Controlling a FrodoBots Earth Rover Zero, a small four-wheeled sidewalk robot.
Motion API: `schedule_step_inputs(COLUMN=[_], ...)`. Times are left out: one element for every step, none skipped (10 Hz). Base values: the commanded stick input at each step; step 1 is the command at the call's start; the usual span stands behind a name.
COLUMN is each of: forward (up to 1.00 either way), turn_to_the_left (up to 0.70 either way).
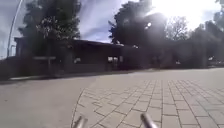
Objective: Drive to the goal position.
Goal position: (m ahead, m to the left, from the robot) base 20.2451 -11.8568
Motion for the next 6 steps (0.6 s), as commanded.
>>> schedule_step_inputs(forward=[0.0,0.0,0.0,0.0,0.0,0.0], turn_to_the_left=[-1.0,-1.0,-0.11,-0.04,-0.05,-0.14])
